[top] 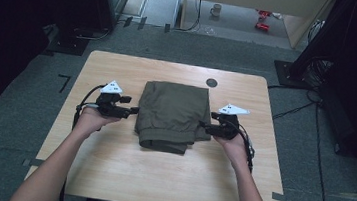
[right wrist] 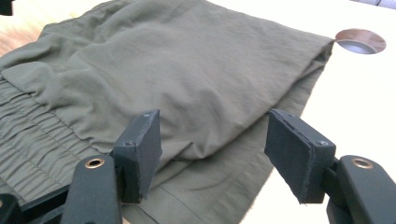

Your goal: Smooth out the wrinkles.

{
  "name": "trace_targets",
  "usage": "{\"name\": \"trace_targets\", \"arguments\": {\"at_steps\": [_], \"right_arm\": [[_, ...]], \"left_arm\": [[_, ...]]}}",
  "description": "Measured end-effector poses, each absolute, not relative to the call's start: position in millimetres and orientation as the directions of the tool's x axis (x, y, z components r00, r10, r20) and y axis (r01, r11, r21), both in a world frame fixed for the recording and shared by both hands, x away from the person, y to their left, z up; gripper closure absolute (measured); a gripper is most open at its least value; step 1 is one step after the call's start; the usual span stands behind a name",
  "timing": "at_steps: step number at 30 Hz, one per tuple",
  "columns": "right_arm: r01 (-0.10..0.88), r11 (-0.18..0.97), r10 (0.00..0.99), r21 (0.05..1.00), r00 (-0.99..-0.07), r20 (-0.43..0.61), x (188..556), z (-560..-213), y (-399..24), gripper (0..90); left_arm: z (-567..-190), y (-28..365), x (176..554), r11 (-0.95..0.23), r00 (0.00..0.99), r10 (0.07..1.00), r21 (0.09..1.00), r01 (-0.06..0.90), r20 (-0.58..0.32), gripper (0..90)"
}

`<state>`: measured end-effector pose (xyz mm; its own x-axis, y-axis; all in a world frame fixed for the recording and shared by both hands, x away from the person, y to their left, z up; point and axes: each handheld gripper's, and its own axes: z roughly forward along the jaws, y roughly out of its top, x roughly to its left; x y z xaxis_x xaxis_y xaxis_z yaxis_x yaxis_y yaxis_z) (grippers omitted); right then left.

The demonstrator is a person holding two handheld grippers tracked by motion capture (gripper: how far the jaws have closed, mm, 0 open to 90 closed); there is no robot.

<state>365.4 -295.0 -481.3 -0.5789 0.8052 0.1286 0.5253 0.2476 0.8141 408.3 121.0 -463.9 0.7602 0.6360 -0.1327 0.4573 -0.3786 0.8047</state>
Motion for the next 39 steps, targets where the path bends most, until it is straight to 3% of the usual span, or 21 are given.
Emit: {"name": "trace_targets", "arguments": {"at_steps": [22,39], "right_arm": [[0.558,0.235,0.845,0.796,-0.521,0.117,364.8,-488.4,-334.8,31.9],[0.609,0.233,0.884,0.758,-0.458,0.097,372.4,-515.6,-367.7,27.8]], "left_arm": [[-482.2,161.4,416.3,-0.391,0.72,0.685,0.777,0.494,-0.113,36.5],[-502.5,183.9,418.9,-0.401,0.679,0.731,0.757,0.515,-0.075,36.5]]}}
